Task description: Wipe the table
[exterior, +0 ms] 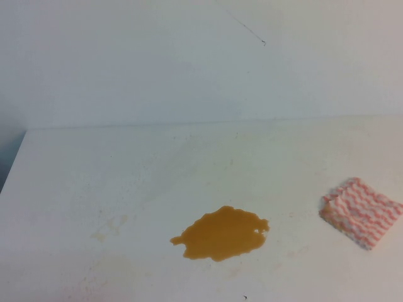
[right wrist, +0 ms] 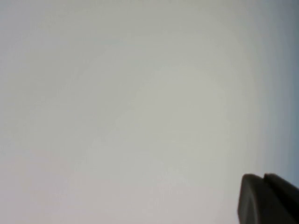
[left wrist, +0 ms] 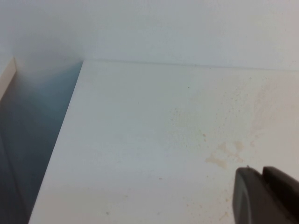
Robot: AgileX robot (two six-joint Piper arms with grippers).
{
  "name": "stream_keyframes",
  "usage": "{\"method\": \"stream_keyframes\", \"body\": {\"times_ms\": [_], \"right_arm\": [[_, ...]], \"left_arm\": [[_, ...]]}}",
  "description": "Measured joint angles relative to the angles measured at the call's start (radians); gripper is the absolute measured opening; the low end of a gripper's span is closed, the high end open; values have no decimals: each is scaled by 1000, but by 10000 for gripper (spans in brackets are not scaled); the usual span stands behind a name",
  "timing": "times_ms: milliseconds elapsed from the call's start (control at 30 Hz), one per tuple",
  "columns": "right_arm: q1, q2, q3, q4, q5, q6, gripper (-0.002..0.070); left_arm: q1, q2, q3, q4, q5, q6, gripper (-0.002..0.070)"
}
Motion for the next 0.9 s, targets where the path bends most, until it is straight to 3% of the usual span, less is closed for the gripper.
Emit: {"method": "stream_keyframes", "body": {"times_ms": [233, 433, 667, 900], "right_arm": [[0, 243, -156, -6, 79, 160, -2], [0, 403, -215, 138, 407, 159, -2], [9, 599, -218, 584, 861, -134, -2], [85, 796, -218, 1030, 872, -562, -2]], "left_arm": [[0, 0, 0, 0, 0, 0, 0], [0, 0, 0, 0, 0, 0, 0], [0, 0, 0, 0, 0, 0, 0], [0, 0, 0, 0, 0, 0, 0]]}}
